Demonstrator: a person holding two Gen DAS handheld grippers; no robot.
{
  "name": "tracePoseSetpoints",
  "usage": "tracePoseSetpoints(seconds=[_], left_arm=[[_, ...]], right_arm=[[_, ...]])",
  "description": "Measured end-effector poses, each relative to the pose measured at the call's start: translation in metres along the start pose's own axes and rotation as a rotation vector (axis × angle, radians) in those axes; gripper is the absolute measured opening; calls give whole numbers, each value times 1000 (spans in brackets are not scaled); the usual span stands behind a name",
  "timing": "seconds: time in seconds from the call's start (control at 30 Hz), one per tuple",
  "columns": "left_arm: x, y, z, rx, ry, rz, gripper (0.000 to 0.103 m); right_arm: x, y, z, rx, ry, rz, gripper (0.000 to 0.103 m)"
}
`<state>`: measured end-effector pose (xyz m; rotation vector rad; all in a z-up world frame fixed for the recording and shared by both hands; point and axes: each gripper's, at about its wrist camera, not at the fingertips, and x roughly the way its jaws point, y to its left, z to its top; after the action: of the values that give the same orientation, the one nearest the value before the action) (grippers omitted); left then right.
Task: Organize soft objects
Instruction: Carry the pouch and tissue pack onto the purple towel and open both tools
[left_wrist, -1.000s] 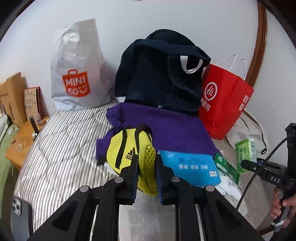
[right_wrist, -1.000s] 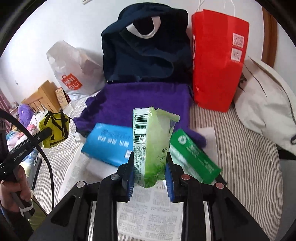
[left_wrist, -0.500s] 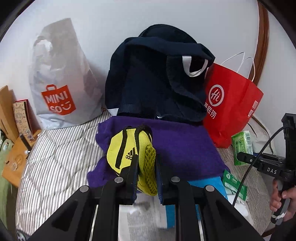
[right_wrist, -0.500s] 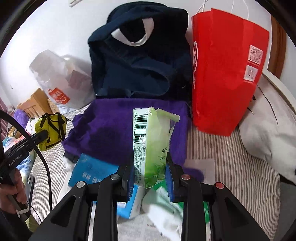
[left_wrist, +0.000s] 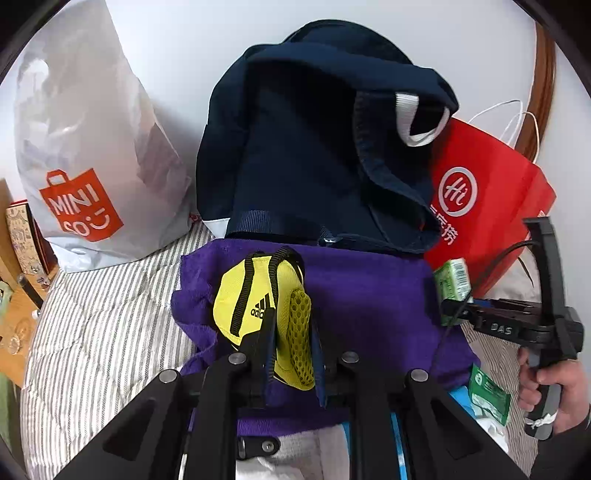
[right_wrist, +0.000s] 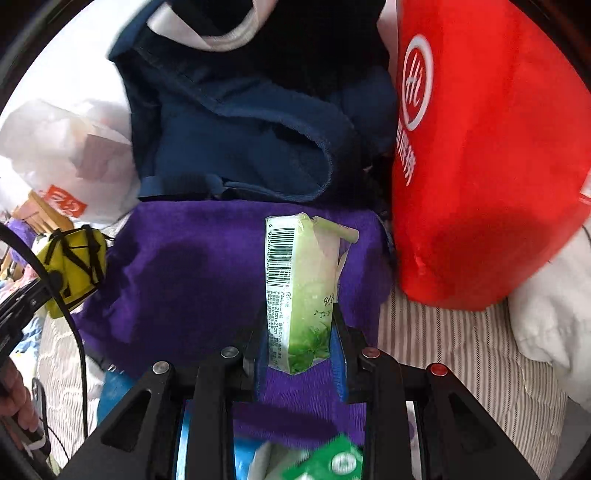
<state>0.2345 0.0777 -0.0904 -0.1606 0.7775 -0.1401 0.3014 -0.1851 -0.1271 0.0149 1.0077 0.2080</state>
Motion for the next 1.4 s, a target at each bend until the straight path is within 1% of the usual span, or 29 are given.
tracePoseSetpoints(seconds=[0.23,0.33,0.47,0.57,0.63,0.77,0.8,0.83,0.87,0.93,0.97,1.13,1.23,1.4], left_arm=[[16,7,5,0,19,0,17],[23,10,6,0,28,0,17],[33,11,5,5,41,3,17],[38,11,5,12,49,7,17],[43,13,7,7,53,12,17],[55,14,10,9,68,18,17],[58,13,11,8,69,7,17],[60,12,12,6,72,3,17],[63,10,13,7,76,-1,17],[68,5,15,15,78,1,18],[71,3,16,14,83,-1,19],[80,1,19,3,96,-16,21],[88,-2,21,0,102,-18,21],[94,-7,23,-1,113,-19,21]], right_arm=[[39,-5,7,18,63,-17,28],[49,-10,7,28,79,-17,30],[52,-13,10,40,76,-10,33],[52,-14,9,32,80,-3,37],[53,-13,8,26,85,8,45],[53,-12,5,17,86,13,52],[53,-13,4,19,91,12,57],[52,-14,3,20,96,11,61],[49,-15,2,21,97,16,63],[42,-17,0,20,84,27,73],[40,-17,-1,18,79,31,75],[21,-22,-7,31,60,43,75],[1,-28,-16,54,42,67,75],[-34,-36,-33,70,6,76,75]])
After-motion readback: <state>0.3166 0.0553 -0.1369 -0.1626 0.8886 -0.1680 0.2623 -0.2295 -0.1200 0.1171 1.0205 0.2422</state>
